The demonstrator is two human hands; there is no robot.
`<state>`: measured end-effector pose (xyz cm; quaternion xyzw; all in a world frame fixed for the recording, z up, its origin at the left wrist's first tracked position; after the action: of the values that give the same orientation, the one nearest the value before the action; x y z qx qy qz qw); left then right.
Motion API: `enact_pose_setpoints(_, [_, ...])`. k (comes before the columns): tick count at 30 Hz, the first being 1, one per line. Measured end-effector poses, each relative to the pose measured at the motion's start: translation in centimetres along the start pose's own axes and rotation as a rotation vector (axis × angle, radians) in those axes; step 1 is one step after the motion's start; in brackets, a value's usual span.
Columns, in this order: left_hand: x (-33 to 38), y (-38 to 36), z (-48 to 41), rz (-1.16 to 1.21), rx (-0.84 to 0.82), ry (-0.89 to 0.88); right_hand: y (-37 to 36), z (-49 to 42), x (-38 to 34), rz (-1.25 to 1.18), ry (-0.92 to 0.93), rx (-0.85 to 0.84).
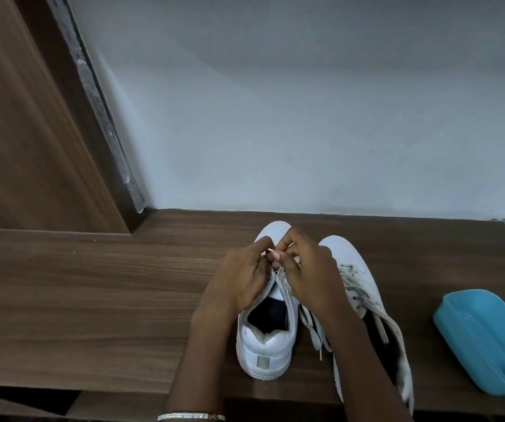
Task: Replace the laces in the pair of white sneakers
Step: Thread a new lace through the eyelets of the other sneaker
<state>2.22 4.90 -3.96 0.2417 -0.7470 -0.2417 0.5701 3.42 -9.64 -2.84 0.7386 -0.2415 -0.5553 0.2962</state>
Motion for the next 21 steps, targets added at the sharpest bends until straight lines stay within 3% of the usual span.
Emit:
enact_pose_setpoints(8, [0.5, -0.2, 0.1, -0.016, 0.113, 0.105, -0.8, -0.2, 0.4, -0.024, -0.086, 0.072])
enact_pose_setpoints(15, [0.5, 0.2, -0.2, 0.024, 0.093, 0.269, -1.4, -0.2, 0.6, -0.098, -0.102, 0.092])
enact_pose_setpoints(18, [-0.2, 0.2, -0.1, 0.173, 0.142, 0.367, -1.7, -0.1, 0.6, -0.098, -0.078, 0.114])
enact_pose_setpoints(21, [-0.9, 0.3, 0.3, 0.502, 0.188, 0.510, -2.2, -0.1, 0.4, -0.040, -0.024, 0.129])
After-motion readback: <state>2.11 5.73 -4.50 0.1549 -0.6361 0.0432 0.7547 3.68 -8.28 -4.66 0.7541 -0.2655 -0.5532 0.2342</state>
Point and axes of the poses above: each hand's wrist, its own z-axis away from the middle knuckle, its own y-axis out of the back of the hand, x = y × z, the point moved 1 cm from there along -z, towards the middle knuckle, and after that the axes turned 7 degrees about z, right-handed, at the moved point
